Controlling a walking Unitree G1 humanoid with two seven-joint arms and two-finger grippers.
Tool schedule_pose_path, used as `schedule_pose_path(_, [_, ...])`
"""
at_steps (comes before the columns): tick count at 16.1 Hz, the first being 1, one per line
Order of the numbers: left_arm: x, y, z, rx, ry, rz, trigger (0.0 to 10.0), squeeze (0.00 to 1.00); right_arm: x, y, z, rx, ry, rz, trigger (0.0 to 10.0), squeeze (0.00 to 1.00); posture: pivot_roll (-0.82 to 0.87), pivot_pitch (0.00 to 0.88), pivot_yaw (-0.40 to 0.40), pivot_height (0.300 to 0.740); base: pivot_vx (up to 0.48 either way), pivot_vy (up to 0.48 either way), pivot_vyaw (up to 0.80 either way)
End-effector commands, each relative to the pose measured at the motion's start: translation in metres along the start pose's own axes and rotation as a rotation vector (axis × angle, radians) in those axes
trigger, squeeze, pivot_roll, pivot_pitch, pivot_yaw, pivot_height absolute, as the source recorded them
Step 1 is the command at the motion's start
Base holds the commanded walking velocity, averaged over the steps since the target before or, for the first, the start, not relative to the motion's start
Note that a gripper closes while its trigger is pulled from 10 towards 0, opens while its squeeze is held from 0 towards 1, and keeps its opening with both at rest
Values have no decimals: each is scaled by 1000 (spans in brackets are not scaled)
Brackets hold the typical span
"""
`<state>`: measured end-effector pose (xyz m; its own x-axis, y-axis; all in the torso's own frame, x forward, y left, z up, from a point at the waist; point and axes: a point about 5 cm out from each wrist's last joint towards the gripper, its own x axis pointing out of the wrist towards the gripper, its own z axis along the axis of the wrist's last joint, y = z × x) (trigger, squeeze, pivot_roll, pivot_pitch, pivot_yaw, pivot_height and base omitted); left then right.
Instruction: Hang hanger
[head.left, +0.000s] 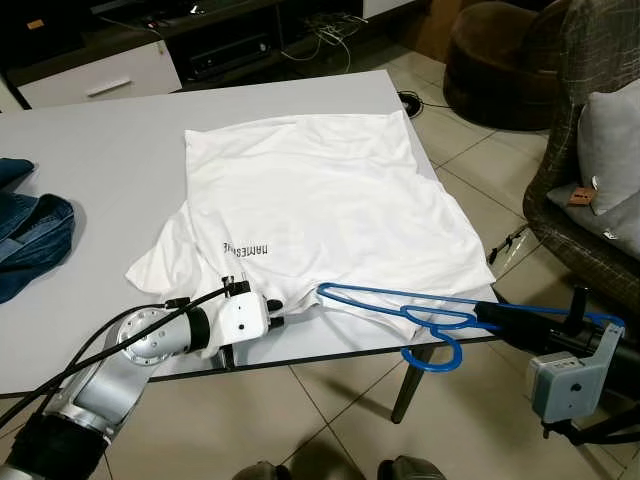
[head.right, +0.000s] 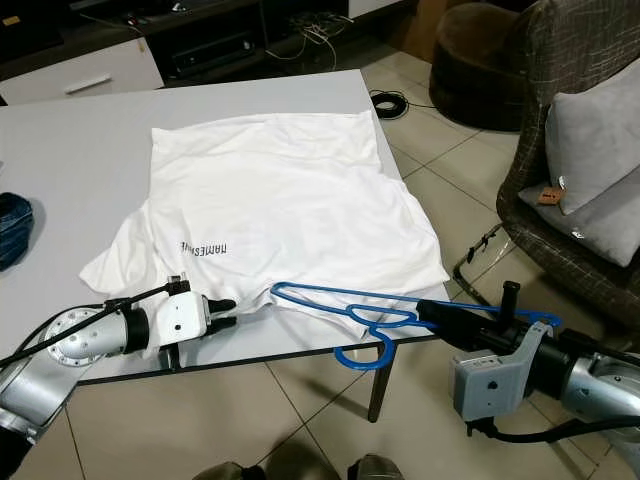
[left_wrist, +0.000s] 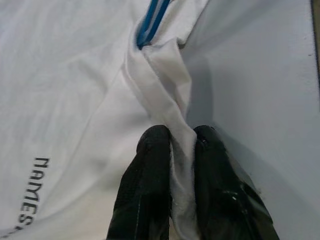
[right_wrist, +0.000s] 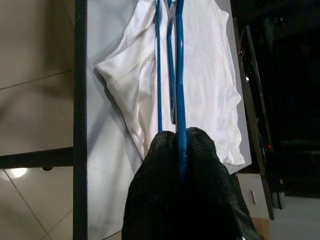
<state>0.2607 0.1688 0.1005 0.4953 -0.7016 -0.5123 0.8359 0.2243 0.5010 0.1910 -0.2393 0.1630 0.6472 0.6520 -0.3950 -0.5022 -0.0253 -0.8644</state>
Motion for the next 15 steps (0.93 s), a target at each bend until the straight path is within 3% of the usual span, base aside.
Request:
schedule_pose_path(1, [-5,6,-2,31,26,14,10000,0,0,2,-1,-14,-3,5,10000,0,-170,72,95,740,0,0,0])
schedule_pose_path(6, [-6,9,-4,29,36,24,10000,0,-6,-11,5,9,-36,-44,10000,0,-178,69,97,740,0,0,0])
schedule_pose_path(12, [-3,9,-2,35,27,22,10000,0,5,-5,19,49,-119,-23,10000,0,-179,66,96,740,0,0,0])
schedule_pose_path(15, [-11,19,-5,52,49,50,10000,0,8,4,19,45,-112,19,10000,0,-171,69,91,740,0,0,0])
